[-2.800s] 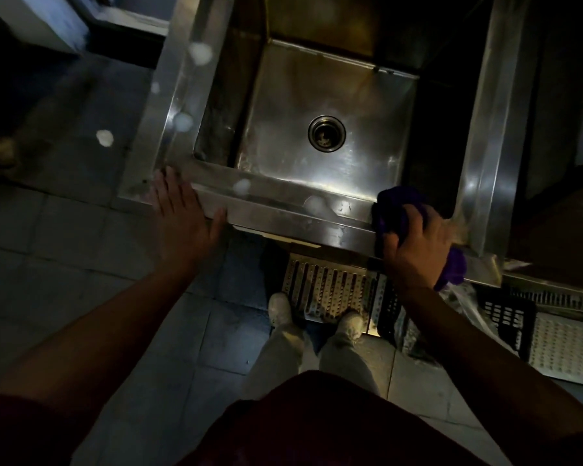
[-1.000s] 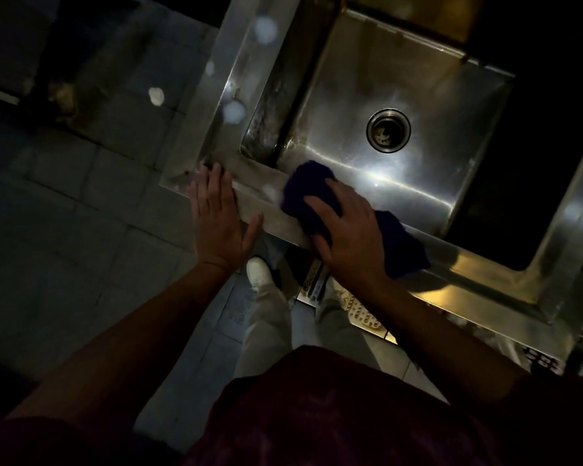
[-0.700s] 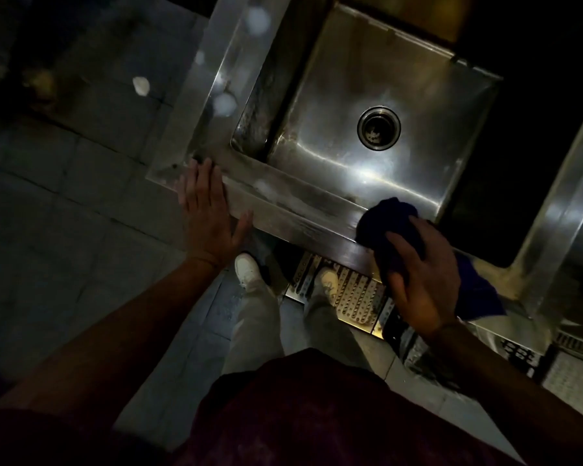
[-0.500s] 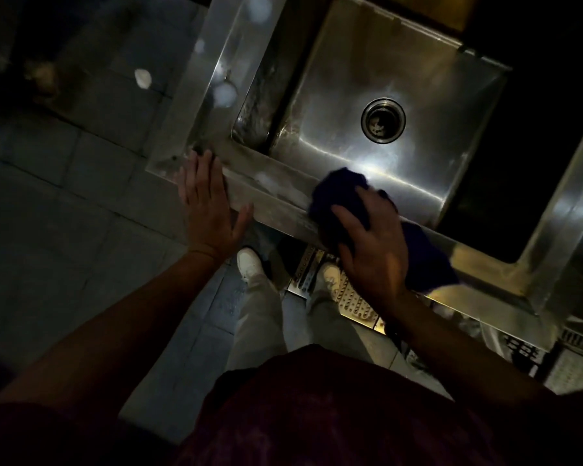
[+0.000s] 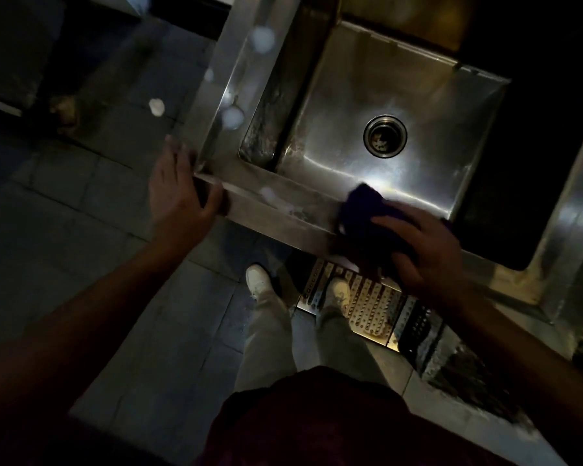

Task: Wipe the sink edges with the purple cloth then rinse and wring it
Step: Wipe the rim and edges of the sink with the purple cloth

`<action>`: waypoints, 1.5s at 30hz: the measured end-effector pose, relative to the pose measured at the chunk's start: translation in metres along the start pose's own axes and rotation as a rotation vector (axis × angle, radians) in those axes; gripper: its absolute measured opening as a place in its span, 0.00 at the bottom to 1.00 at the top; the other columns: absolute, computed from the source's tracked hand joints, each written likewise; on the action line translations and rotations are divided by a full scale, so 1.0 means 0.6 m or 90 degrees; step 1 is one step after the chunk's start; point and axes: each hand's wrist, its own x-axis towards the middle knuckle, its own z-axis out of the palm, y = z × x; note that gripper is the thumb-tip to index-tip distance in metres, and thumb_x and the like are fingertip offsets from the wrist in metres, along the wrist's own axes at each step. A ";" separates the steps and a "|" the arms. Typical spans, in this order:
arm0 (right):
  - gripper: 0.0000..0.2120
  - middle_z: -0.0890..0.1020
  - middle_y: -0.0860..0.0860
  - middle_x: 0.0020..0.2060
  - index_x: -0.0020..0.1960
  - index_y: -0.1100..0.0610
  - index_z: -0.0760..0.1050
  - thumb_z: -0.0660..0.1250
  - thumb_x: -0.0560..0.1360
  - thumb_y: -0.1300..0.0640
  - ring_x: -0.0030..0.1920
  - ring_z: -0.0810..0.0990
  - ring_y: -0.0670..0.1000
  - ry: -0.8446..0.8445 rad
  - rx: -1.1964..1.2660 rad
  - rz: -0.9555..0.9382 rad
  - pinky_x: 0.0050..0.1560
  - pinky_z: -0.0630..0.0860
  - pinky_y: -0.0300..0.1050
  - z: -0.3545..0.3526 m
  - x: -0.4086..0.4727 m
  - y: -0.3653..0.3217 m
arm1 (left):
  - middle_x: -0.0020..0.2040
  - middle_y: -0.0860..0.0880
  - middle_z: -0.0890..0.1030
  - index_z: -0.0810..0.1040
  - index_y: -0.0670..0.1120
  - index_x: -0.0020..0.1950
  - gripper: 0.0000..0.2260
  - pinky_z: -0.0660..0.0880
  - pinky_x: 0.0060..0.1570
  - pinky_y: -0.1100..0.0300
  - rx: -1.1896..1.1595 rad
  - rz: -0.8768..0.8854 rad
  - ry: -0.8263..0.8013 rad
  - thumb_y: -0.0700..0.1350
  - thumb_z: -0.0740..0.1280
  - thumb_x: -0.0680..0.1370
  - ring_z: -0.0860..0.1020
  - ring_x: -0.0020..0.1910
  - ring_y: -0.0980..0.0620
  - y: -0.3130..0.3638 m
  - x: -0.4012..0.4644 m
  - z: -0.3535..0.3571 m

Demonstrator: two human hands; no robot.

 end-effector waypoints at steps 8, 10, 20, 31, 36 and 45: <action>0.26 0.68 0.62 0.75 0.73 0.52 0.71 0.65 0.76 0.47 0.76 0.64 0.64 -0.079 -0.105 -0.050 0.69 0.65 0.69 0.058 -0.021 -0.016 | 0.78 0.35 0.60 0.60 0.37 0.78 0.33 0.63 0.72 0.44 0.025 0.004 0.014 0.55 0.60 0.79 0.65 0.75 0.37 -0.031 0.013 0.034; 0.27 0.68 0.62 0.75 0.73 0.53 0.72 0.70 0.75 0.49 0.76 0.64 0.64 -0.094 -0.119 -0.085 0.70 0.65 0.68 0.088 0.023 -0.037 | 0.78 0.36 0.61 0.59 0.37 0.78 0.33 0.64 0.71 0.46 0.018 -0.002 0.023 0.55 0.59 0.79 0.66 0.74 0.38 -0.029 0.015 0.034; 0.24 0.74 0.59 0.70 0.67 0.52 0.77 0.69 0.71 0.51 0.72 0.70 0.62 -0.084 -0.036 -0.094 0.71 0.65 0.63 0.169 0.162 -0.140 | 0.78 0.36 0.60 0.59 0.36 0.78 0.33 0.64 0.69 0.47 0.021 -0.006 -0.011 0.54 0.57 0.78 0.66 0.73 0.38 -0.025 0.018 0.028; 0.16 0.79 0.60 0.60 0.59 0.50 0.74 0.66 0.72 0.49 0.62 0.74 0.60 -0.049 -0.067 -0.036 0.61 0.73 0.59 0.057 0.009 -0.054 | 0.77 0.34 0.62 0.62 0.35 0.76 0.32 0.66 0.64 0.47 0.026 0.016 0.010 0.53 0.59 0.77 0.70 0.69 0.36 -0.035 0.017 0.037; 0.23 0.77 0.59 0.64 0.62 0.50 0.74 0.73 0.68 0.52 0.64 0.75 0.62 -0.071 -0.066 -0.069 0.63 0.69 0.58 0.118 0.081 -0.092 | 0.77 0.34 0.62 0.62 0.36 0.77 0.32 0.66 0.64 0.47 0.022 0.008 0.002 0.53 0.58 0.77 0.69 0.70 0.37 -0.036 0.018 0.038; 0.19 0.78 0.57 0.64 0.60 0.53 0.80 0.68 0.70 0.50 0.64 0.75 0.58 -0.121 -0.016 -0.116 0.65 0.67 0.55 0.170 0.187 -0.148 | 0.78 0.33 0.60 0.59 0.35 0.78 0.32 0.66 0.68 0.48 0.018 0.052 -0.038 0.53 0.58 0.80 0.66 0.73 0.37 -0.050 0.020 0.031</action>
